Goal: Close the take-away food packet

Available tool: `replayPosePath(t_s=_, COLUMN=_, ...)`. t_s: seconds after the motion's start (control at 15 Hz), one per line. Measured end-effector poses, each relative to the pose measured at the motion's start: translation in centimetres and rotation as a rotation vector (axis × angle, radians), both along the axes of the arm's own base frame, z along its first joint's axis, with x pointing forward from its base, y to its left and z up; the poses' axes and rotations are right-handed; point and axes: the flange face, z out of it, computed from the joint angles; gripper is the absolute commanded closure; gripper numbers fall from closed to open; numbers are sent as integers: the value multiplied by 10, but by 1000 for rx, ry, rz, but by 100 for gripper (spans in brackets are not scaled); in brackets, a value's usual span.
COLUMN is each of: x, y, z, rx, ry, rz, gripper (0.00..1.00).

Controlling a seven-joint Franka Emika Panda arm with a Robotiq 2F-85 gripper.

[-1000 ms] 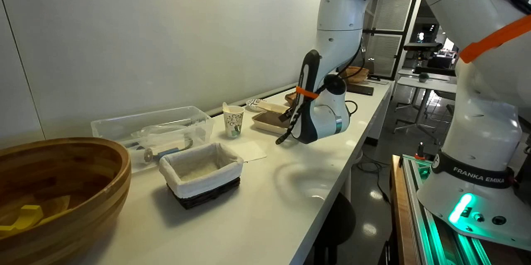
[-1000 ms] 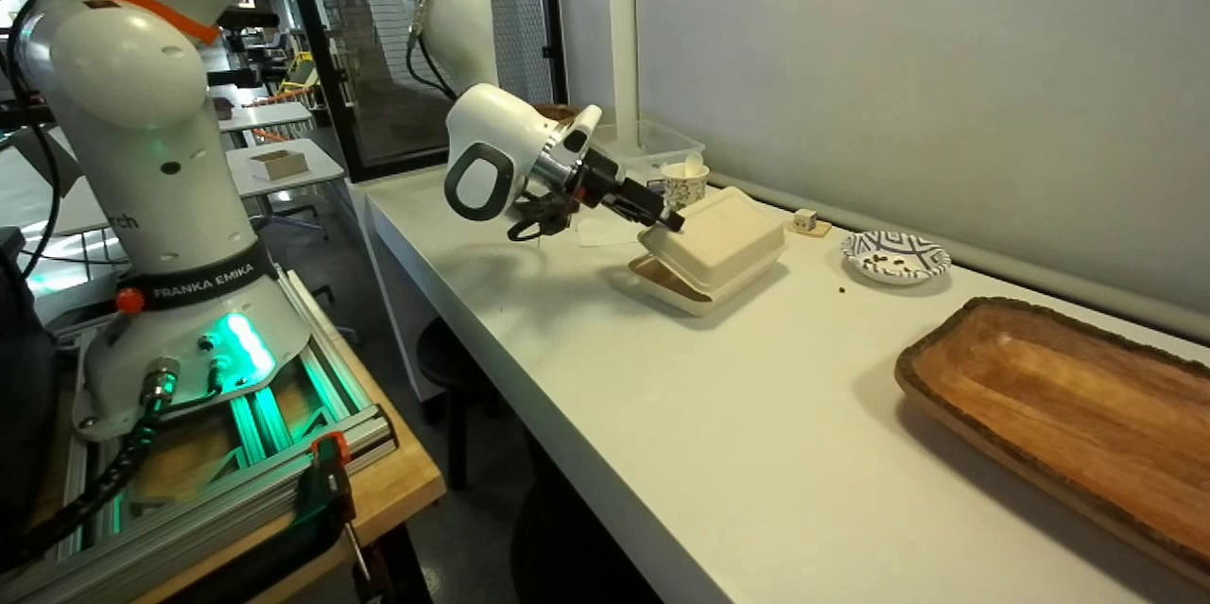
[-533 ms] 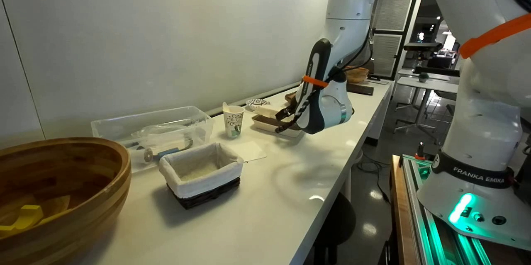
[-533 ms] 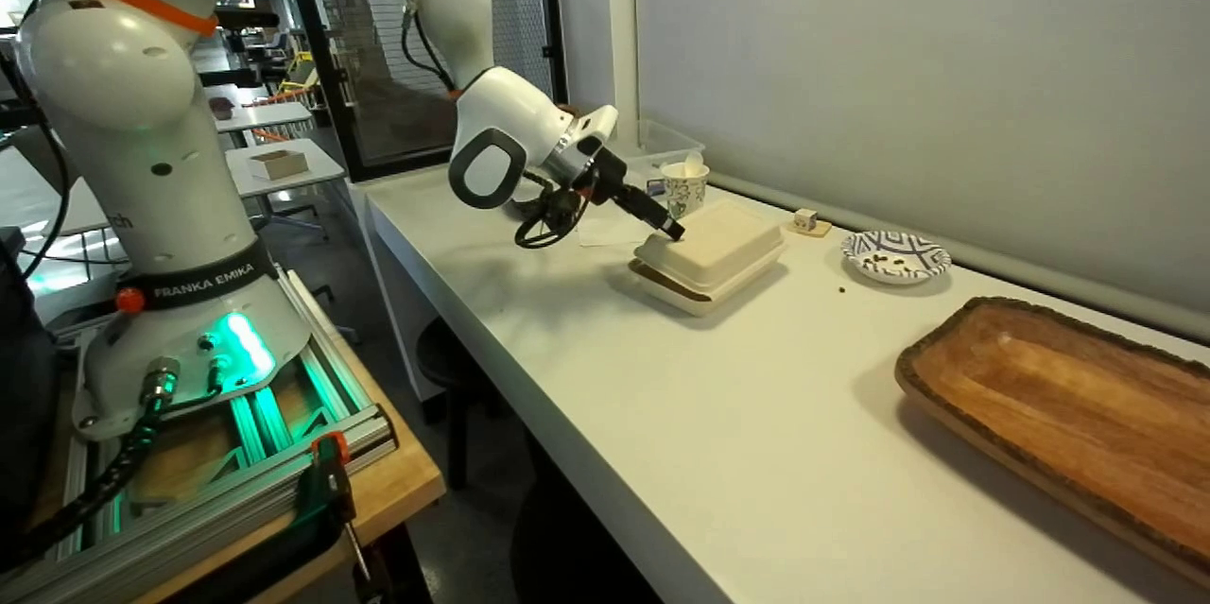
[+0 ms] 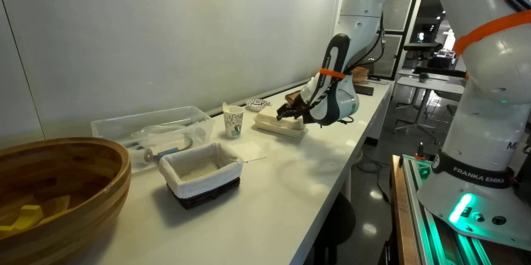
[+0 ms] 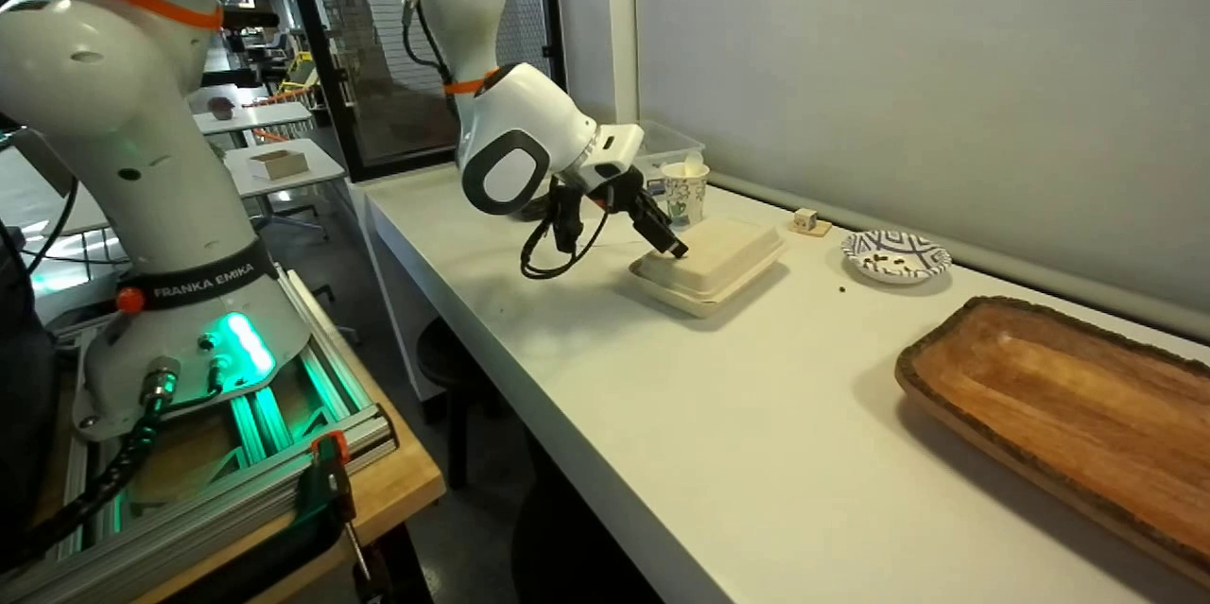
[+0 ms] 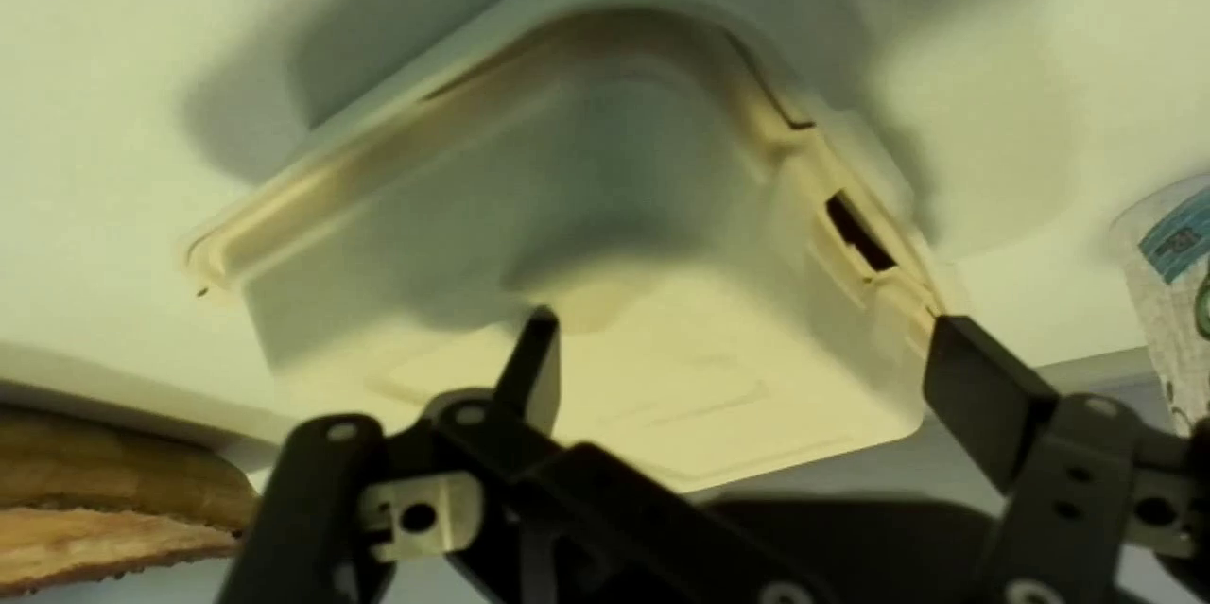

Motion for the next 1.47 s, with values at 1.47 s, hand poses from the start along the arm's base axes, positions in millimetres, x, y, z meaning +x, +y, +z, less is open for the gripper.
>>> replayPosePath(t_s=1.47, x=37, y=-23, z=47, rx=-122, ry=228, rz=-154, gripper=0)
